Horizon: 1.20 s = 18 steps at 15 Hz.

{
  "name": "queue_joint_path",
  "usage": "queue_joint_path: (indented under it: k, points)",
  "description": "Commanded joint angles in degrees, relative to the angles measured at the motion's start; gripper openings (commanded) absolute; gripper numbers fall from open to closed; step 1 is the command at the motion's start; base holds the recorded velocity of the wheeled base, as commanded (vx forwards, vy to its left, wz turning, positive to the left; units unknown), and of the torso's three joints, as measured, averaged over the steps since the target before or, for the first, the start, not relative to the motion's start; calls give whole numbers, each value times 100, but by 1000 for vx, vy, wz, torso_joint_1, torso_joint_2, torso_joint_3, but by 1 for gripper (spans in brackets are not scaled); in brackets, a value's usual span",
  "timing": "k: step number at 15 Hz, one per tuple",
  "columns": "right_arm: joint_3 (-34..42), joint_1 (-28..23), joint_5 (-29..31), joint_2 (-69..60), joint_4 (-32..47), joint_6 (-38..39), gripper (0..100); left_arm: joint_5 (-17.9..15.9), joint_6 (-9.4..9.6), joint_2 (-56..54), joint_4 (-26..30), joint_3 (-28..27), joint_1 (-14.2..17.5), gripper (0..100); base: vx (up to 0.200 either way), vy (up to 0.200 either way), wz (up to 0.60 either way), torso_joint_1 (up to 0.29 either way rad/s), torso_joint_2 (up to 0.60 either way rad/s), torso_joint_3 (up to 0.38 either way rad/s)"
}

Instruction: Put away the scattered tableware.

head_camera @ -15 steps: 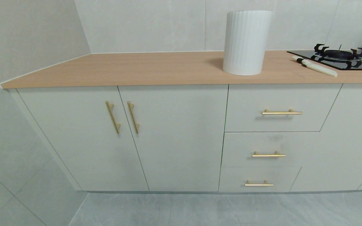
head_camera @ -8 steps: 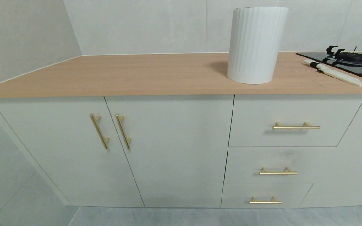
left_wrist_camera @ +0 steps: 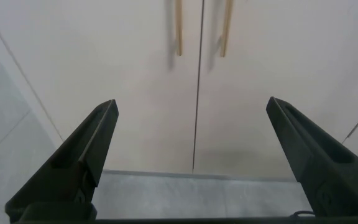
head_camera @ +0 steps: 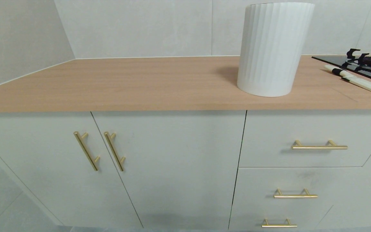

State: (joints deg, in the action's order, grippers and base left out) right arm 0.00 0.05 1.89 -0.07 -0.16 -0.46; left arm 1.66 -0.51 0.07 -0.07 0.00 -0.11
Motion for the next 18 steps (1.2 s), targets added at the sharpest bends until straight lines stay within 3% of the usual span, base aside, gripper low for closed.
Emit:
queue_joint_path:
  k: [1,12,18]
  points:
    - [0,4,-4,7,-2,2,100,1,-2,1,-1,0,2,100,0,0,-600,2,2,2]
    - [0,4,4,7,-2,2,100,1,-10,1,-1,0,2,100,0,0,0,0,0,0]
    - [0,4,4,7,-2,-6,100,1,-10,1,-1,0,2,100,0,-200,0,2,2,2]
